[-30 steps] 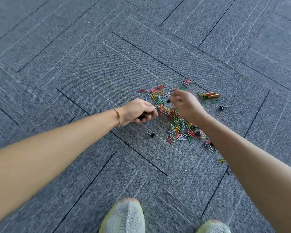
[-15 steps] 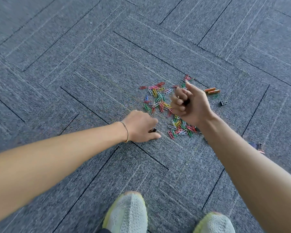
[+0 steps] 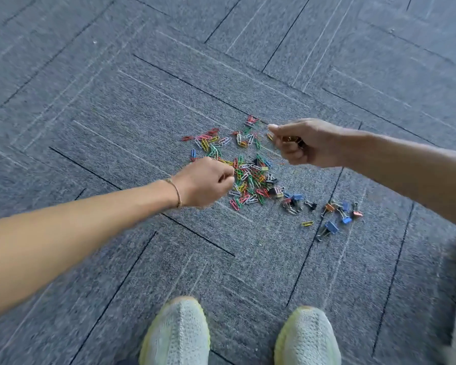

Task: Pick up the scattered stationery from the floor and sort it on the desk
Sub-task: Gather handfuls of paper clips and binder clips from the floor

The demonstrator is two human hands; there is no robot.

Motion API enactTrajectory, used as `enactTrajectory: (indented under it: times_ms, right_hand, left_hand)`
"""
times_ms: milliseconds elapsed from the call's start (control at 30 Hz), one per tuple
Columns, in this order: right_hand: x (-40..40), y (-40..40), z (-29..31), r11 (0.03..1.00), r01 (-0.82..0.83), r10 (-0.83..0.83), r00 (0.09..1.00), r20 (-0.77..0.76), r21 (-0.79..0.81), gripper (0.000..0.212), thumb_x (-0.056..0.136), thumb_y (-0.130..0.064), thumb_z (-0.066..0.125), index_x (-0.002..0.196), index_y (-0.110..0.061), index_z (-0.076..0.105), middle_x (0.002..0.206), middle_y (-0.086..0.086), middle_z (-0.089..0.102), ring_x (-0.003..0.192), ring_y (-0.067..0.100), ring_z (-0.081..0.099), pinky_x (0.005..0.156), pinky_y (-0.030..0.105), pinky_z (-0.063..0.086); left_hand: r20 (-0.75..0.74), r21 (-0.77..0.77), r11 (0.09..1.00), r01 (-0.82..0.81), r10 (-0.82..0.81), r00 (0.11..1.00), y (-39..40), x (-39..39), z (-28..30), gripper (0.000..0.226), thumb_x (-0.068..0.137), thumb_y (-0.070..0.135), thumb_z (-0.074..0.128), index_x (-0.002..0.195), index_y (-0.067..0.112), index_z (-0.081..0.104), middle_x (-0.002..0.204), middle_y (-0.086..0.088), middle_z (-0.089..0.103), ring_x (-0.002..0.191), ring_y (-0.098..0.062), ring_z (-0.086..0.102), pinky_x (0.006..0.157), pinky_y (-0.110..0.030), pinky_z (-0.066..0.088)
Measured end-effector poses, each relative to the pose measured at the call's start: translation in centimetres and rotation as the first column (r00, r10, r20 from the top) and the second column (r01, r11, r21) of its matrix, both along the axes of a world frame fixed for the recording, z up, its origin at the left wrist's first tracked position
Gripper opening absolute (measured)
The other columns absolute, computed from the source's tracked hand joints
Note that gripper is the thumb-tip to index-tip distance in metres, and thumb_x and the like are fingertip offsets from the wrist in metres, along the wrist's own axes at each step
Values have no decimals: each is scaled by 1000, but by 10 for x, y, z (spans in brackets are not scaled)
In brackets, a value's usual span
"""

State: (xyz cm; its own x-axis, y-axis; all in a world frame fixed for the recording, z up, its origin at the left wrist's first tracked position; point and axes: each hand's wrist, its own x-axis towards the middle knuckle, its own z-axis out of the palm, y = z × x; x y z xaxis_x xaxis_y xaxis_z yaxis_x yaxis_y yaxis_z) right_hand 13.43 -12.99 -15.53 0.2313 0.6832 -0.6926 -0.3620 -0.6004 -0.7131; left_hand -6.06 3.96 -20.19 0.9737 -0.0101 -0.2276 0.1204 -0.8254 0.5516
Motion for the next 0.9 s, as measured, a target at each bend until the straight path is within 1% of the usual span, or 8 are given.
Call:
enactTrajectory:
  times_ms: [67,167,367,433,500,667,800,900]
  right_hand:
    - [5,-21,15,994,-45,51,997,62,-97,42,100,-34,53,61,-19,53,56,-4,42,47,11,35,42,21,29]
    - [3,-56,29,972,-54,87,986,139,-230,41,99,-34,56,61,-19,49,56,-3,45,47,13,40,44,23,32]
    - [-9,-117,14,939,68,40,951,305,-336,48,94,-42,63,55,-18,50,49,-3,47,42,12,41,46,23,36]
    - [-14,-127,-1,896,-73,317,796,516,-438,43,98,-45,58,64,-19,50,57,-6,52,47,9,45,46,21,36]
    - [-20,-133,-17,789,-166,586,490,645,-591,33,101,-47,51,82,-21,57,71,-6,61,59,7,55,51,22,38]
    - [-30,-138,-43,669,-187,737,35,675,-720,42,100,-58,42,99,-17,53,65,-5,54,55,9,50,61,29,47]
    - [-36,-136,-58,630,-223,739,-124,662,-744,45,101,-59,36,105,-16,50,60,-6,49,49,8,44,55,28,42]
    - [-40,-136,-65,628,-244,729,-148,669,-739,40,104,-52,35,109,-15,50,58,-5,48,48,10,43,54,28,40]
  left_hand:
    - [-24,-276,959,-68,63,998,-13,12,21,31,98,22,53,74,9,66,54,10,51,47,-6,37,47,-25,27]
    - [-114,-594,799,-94,33,993,-32,26,57,29,94,16,53,76,-1,68,49,11,46,46,-9,34,43,-24,24]
    - [-392,-792,564,-234,-177,903,-60,48,100,23,80,22,36,67,9,50,55,0,41,47,-16,36,44,-25,22]
    - [-472,-783,537,-312,-188,861,-66,55,99,29,87,24,36,64,11,47,58,-2,43,50,-18,40,44,-26,23]
    - [-548,-730,574,-372,-164,821,-70,61,92,41,96,31,36,60,13,46,60,-3,48,52,-17,45,43,-25,27]
    - [-664,-536,706,-462,-14,748,-76,66,57,49,97,38,48,53,20,39,60,-3,51,49,-15,48,43,-24,26]
    - [-636,-417,781,-466,116,763,-83,62,27,45,96,34,54,54,21,44,54,2,48,44,-11,42,42,-21,27]
    - [-481,-318,870,-377,194,855,-90,59,8,41,96,33,59,59,19,46,53,5,43,46,-11,35,44,-21,30]
